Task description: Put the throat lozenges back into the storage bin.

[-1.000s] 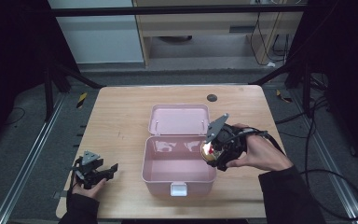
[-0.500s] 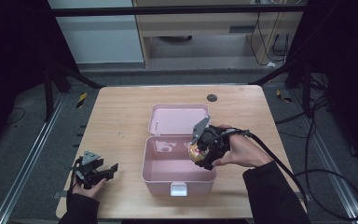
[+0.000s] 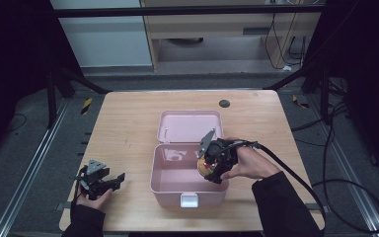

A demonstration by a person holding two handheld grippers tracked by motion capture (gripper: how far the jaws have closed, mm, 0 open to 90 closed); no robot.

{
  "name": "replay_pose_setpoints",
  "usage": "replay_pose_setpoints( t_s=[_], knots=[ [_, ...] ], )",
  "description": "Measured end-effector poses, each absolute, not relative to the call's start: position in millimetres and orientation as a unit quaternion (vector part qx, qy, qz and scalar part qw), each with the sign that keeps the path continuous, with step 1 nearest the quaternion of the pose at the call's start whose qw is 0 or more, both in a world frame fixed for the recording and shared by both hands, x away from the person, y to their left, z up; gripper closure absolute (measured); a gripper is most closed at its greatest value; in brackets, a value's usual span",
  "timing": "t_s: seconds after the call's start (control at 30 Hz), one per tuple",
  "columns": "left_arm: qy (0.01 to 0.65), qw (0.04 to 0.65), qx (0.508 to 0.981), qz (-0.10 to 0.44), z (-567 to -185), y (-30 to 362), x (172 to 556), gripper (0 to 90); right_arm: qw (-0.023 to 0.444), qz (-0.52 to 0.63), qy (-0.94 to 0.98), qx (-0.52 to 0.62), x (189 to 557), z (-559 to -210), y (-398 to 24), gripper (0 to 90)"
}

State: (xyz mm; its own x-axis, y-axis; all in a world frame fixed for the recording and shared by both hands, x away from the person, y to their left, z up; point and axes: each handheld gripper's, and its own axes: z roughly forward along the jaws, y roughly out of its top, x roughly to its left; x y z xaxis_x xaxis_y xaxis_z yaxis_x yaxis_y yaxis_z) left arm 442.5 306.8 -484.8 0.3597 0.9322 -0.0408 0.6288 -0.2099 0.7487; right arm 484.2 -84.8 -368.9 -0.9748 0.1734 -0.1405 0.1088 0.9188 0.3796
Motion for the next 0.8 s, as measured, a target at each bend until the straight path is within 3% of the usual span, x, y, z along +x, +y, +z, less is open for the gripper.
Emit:
replay_pose_setpoints(
  t_s=[0.8],
  knots=[
    [0.523, 0.347, 0.748, 0.215, -485, 307, 443, 31.8, 0.062, 0.173, 0.979, 0.082, 487, -399, -88, 20.4]
  ],
)
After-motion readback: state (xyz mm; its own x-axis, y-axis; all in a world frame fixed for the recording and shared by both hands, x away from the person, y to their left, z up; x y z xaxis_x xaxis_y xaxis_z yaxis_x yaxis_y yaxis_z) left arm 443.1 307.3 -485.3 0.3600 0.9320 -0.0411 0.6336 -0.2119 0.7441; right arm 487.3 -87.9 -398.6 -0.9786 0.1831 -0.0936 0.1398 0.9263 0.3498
